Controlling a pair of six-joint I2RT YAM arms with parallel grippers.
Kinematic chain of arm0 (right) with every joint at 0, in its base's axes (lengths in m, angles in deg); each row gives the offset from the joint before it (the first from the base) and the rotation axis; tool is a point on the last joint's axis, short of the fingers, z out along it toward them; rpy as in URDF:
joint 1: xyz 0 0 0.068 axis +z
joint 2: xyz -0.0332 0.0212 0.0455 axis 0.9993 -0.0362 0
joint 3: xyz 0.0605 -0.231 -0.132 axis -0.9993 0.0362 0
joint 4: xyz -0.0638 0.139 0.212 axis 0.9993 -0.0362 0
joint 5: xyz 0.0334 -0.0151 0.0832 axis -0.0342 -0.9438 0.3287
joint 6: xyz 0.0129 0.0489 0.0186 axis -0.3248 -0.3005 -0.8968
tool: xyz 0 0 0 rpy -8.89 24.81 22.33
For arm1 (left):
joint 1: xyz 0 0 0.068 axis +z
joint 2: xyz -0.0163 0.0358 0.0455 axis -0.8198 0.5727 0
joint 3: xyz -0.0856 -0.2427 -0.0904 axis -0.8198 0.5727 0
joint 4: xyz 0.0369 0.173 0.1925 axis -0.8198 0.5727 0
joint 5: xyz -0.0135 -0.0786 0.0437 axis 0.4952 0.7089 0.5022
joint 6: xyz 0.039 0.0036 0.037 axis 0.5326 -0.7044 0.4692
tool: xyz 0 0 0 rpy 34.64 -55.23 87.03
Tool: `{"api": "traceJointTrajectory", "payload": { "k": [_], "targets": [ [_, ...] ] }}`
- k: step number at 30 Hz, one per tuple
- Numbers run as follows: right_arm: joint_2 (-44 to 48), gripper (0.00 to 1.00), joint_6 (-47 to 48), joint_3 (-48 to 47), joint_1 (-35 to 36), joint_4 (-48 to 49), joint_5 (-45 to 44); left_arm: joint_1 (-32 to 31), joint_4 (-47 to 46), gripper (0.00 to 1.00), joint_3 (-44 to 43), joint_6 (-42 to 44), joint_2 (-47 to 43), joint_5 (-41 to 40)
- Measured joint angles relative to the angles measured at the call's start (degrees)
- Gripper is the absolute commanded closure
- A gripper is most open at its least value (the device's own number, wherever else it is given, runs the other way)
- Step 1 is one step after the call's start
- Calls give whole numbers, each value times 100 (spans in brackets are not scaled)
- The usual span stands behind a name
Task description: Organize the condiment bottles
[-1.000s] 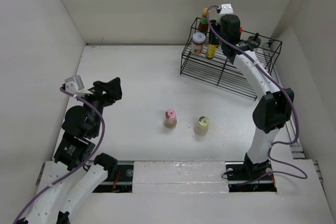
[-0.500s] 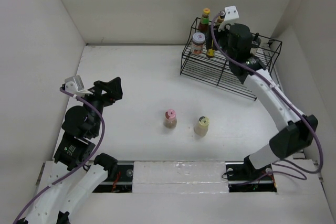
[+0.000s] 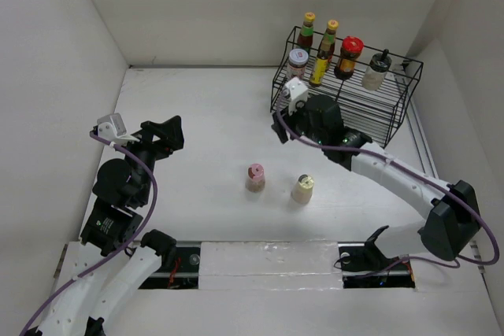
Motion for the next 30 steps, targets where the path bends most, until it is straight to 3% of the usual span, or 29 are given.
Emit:
{"api": "traceJointTrajectory", "payload": {
  "k": [2, 5, 10, 16, 19, 22, 23, 26, 30],
  "targets": [
    [131, 9, 122, 184, 387, -133, 190, 0, 0, 19, 0, 0, 0, 0],
    [374, 0, 264, 439, 1067, -271, 520, 0, 0, 19, 0, 0, 0, 17],
    [404, 0, 317, 820, 1871, -404, 824, 0, 0, 19, 0, 0, 0, 42],
    [-264, 0, 299, 927, 1851, -341, 647, 0, 0, 19, 0, 0, 0, 74],
    [-551, 8, 304, 925, 1847, -295, 514, 0, 0, 19, 0, 0, 0, 85],
    [-776, 30, 304, 898, 1847, -192, 492, 0, 0, 19, 0, 0, 0, 90],
    [-846, 42, 302, 876, 1847, -162, 472, 0, 0, 19, 0, 0, 0, 96],
    [-997, 59, 258, 820, 1847, -42, 400, 0, 0, 19, 0, 0, 0, 103],
    [-962, 64, 216, 776, 1821, 96, 297, 0, 0, 19, 0, 0, 0, 103]
  ]
}}
